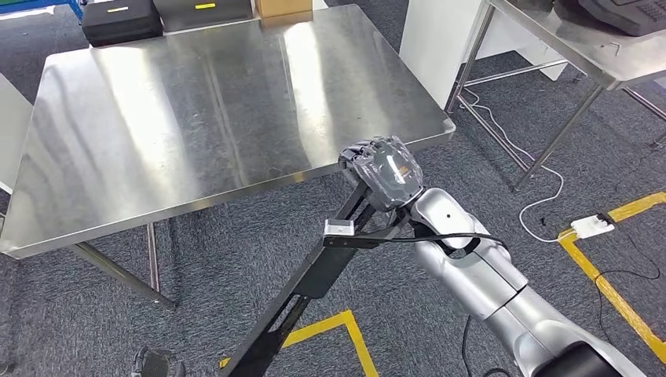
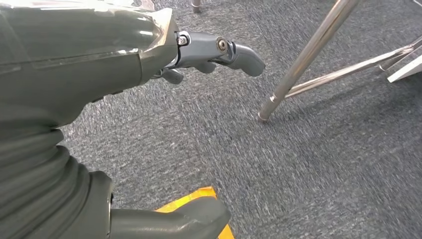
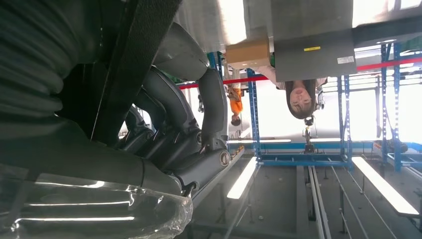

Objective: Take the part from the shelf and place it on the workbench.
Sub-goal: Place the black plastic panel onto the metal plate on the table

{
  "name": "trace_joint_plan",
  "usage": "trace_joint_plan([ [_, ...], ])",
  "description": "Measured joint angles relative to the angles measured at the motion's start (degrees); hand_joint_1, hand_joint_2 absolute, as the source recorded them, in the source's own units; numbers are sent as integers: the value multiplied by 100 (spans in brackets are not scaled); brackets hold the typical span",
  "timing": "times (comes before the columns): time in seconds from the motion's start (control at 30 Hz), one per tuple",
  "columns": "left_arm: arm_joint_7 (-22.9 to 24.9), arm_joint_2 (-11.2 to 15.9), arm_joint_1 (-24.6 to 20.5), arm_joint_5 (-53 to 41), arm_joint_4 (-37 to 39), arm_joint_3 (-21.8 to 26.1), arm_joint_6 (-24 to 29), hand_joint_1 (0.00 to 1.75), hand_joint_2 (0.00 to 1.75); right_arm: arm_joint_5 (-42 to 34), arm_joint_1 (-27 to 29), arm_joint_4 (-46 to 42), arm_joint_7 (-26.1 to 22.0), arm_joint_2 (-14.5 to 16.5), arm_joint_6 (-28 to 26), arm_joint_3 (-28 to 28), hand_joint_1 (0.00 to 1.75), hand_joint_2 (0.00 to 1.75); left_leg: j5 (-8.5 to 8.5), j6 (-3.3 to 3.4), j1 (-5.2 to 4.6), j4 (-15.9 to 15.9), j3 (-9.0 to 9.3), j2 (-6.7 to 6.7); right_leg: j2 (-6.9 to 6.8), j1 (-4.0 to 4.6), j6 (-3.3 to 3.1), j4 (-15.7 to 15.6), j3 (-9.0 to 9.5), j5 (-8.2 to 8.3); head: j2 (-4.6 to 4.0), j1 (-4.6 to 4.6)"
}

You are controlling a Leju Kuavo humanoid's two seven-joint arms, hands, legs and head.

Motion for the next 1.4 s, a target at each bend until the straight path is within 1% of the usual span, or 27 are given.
trace_joint_plan([
  [0.23,-3,0,0,45,5,0,19,0,175,25,-1,0,0,6,23,23,162,175,-40,146,-79,73,-27,-1,-2,-75,153,-6,13,-2,0,0],
  [0.33,-9,0,-2,45,5,0,20,0,175,46,-10,-8,0,3,23,22,162,175,-24,224,-57,64,-12,5,-7,-87,200,71,-26,-60,0,3],
  [0.37,-11,0,-5,44,5,0,20,0,175,51,-16,-14,0,1,24,21,162,175,-15,252,-41,54,-3,9,-11,-89,191,251,-109,-162,0,8],
  [0.4,-12,0,-8,44,5,0,20,0,175,56,-21,-20,0,-3,32,20,162,175,-8,273,-30,48,3,13,-14,-91,167,576,-260,-320,0,10],
  [0.47,-12,0,-10,44,5,0,19,0,175,72,-15,-26,2,-14,57,26,162,175,-11,292,-39,49,2,13,-17,-82,116,1429,-645,-684,0,14],
  [0.5,-10,0,-10,44,5,0,18,0,175,85,-3,-26,7,-22,70,31,162,175,-12,294,-50,50,1,9,-16,-71,110,1748,-793,-794,0,13],
  [0.53,-6,0,-9,44,5,0,17,0,175,99,12,-26,11,-32,75,36,162,175,-13,296,-61,51,1,1,-16,-52,115,1852,-833,-817,0,14],
  [0.57,-2,0,-9,43,5,0,16,0,175,115,22,-26,16,-42,76,38,162,175,-12,295,-74,52,3,-12,-16,-31,123,1718,-754,-752,0,13],
  [0.6,3,0,-9,41,5,0,16,0,175,127,25,-27,21,-48,75,38,162,175,-12,294,-83,54,6,-25,-15,-9,121,1363,-564,-619,0,13],
  [0.67,12,-8,-12,37,5,-1,15,0,175,149,15,-32,33,-55,67,33,162,175,-14,281,-107,61,8,-48,-7,40,66,503,-99,-342,0,8],
  [0.7,17,-11,-12,34,5,-2,15,0,175,158,10,-34,42,-57,63,30,162,175,-16,266,-114,68,5,-56,-5,58,29,237,45,-257,0,7],
  [0.73,22,-14,-11,31,5,-2,15,0,175,169,10,-36,52,-62,61,28,162,175,-17,246,-116,73,1,-61,-6,69,-6,115,112,-217,0,5],
  [0.77,27,-13,-10,29,5,-2,14,0,175,178,13,-37,61,-67,60,28,162,175,-16,219,-114,76,-2,-65,-10,73,-29,111,120,-199,0,4],
  [0.83,34,-9,-7,21,5,-4,13,0,175,193,15,-43,73,-78,57,27,162,175,-57,151,-102,123,-25,-64,-26,21,-84,67,143,-166,0,5],
  [0.87,36,-8,-9,13,5,-8,13,0,175,197,12,-47,74,-79,56,27,162,175,-146,101,-88,239,-77,-57,-35,-4,-114,42,159,-150,0,-6],
  [0.9,40,-3,-12,5,5,-11,13,0,175,200,10,-50,75,-78,56,28,162,175,-294,50,-65,465,-177,-45,-43,-28,-140,19,175,-136,0,-18],
  [0.97,52,5,-11,-4,7,-15,13,0,175,213,20,-49,76,-78,56,34,162,175,-658,-53,8,1170,-509,-15,-50,-26,-159,20,178,-134,0,-42],
  [1.0,58,8,-7,-7,9,-17,13,0,175,220,36,-49,76,-80,56,38,162,175,-769,-92,45,1486,-667,2,-54,-27,-160,22,176,-137,0,-42],
  [1.03,62,8,-2,-9,10,-19,13,0,175,227,54,-48,76,-81,56,42,162,175,-783,-128,80,1649,-756,19,-58,-32,-159,25,174,-138,0,-41],
  [1.07,63,8,0,-11,11,-20,13,0,175,231,68,-48,76,-82,56,43,162,175,-688,-160,115,1592,-737,37,-62,-39,-155,30,173,-142,0,-43],
  [1.13,63,8,-4,-15,12,-22,13,0,175,236,78,-49,76,-82,56,41,162,175,-302,-212,175,894,-394,100,-66,-56,-123,54,176,-165,0,-44],
  [1.17,64,7,-9,-16,12,-24,13,0,175,238,76,-50,76,-84,56,39,162,175,-163,-225,181,523,-203,131,-67,-44,-96,72,169,-182,0,-50],
  [1.2,64,6,-14,-18,12,-25,13,0,175,240,74,-51,76,-86,56,35,162,175,-87,-212,180,262,-72,143,-69,-30,-66,89,161,-197,0,-49],
  [1.23,66,4,-18,-21,12,-26,13,0,175,243,73,-54,77,-89,55,33,162,175,-82,-184,167,152,-21,144,-73,-12,-41,97,155,-207,0,-50],
  [1.33,67,-2,-25,-34,12,-32,13,0,175,253,76,-68,76,-107,51,26,162,175,-76,-44,125,114,-7,84,-98,6,48,110,145,-236,0,-46],
  [1.37,66,-5,-30,-38,12,-35,13,0,175,255,74,-73,76,-116,49,20,162,175,-60,8,122,94,8,69,-100,3,66,206,98,-297,0,-44],
  [1.4,65,-6,-36,-42,12,-37,13,0,175,257,73,-77,76,-127,47,15,162,175,-46,55,126,73,23,55,-96,-3,65,429,-10,-409,0,-40],
])
